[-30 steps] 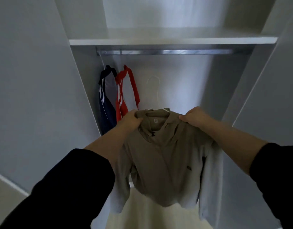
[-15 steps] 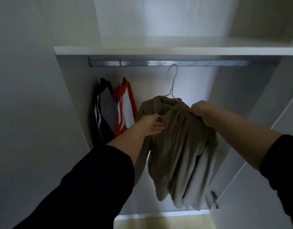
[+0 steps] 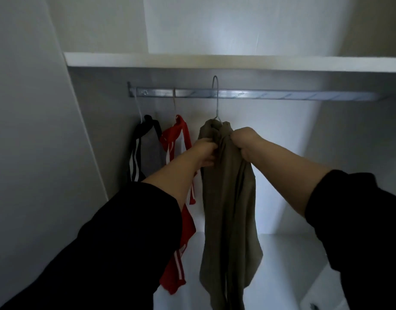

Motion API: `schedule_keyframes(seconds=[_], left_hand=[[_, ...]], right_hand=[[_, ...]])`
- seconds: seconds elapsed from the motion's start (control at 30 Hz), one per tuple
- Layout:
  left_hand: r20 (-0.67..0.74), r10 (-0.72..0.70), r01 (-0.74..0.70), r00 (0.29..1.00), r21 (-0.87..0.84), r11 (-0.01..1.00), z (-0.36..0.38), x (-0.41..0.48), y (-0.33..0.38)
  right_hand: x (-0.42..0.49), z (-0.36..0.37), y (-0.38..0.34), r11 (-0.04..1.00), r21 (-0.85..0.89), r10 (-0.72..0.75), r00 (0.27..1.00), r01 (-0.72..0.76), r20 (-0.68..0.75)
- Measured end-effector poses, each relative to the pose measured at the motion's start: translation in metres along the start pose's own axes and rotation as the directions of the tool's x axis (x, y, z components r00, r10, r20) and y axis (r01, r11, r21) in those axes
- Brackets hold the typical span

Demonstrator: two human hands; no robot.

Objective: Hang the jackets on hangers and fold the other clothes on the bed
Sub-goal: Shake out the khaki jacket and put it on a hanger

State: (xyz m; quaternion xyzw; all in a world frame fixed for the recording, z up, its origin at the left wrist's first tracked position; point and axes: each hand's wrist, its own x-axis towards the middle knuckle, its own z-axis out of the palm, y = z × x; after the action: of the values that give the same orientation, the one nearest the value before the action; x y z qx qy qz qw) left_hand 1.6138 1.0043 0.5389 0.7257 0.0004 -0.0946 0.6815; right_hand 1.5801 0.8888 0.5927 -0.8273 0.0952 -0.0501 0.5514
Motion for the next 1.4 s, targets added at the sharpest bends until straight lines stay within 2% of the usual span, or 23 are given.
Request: schedule_keyframes(seconds=[0.17,0.33,0.43,0.63,0.77,0.97,1.17,1.2,1.3,1.37,1.4], left_hand=[[-0.063,-0.004,0.004,0.998,0.001,1.000,-0.010,0.013,0.000],[-0.086,-0.084,0.084,0.993,-0.011,0.996,-0.025,0.023,-0.010],[-0.115,-0.125,0.126,0.985,0.003,0.992,-0.039,0.025,-0.014],[-0.110,-0.179,0.182,0.978,0.022,0.983,-0.052,0.021,-0.012],[-0.066,-0.197,0.205,0.978,0.151,0.967,-0.040,0.012,-0.008],[-0.100,-0.164,0.190,0.981,0.372,0.909,-0.010,-0.003,0.004],[-0.128,-0.217,0.252,0.968,0.499,0.829,-0.003,-0.030,0.007],[-0.143,-0.175,0.226,0.974,0.546,0.807,-0.003,-0.034,0.008],[-0.159,0.086,0.056,0.984,0.721,0.691,0.002,-0.053,0.009],[-0.113,0.239,-0.055,0.964,0.799,0.599,0.011,-0.069,0.007],[-0.070,0.307,-0.120,0.949,0.822,0.557,0.018,-0.077,0.005]], right_hand=[[0.028,0.013,-0.010,0.997,0.078,0.001,1.000,-0.002,0.010],[0.047,0.028,-0.001,0.999,-0.043,0.036,0.991,-0.031,0.128],[0.053,0.037,0.014,0.995,-0.004,0.101,0.976,-0.102,0.190],[0.059,0.032,0.027,0.946,0.125,0.226,0.887,-0.298,0.403],[0.065,0.021,0.029,0.921,0.111,0.296,0.858,-0.373,0.421],[0.055,0.011,0.033,0.897,0.136,0.313,0.823,-0.420,0.474],[0.027,-0.001,0.044,0.876,0.150,0.368,0.835,-0.459,0.409],[0.021,-0.004,0.044,0.891,0.145,0.353,0.856,-0.431,0.377],[-0.001,-0.019,0.043,0.961,0.076,0.246,0.945,-0.267,0.215],[-0.023,-0.037,0.047,0.979,-0.192,0.084,0.994,-0.069,0.071],[-0.038,-0.048,0.051,0.938,-0.346,-0.011,1.000,0.017,0.019]])
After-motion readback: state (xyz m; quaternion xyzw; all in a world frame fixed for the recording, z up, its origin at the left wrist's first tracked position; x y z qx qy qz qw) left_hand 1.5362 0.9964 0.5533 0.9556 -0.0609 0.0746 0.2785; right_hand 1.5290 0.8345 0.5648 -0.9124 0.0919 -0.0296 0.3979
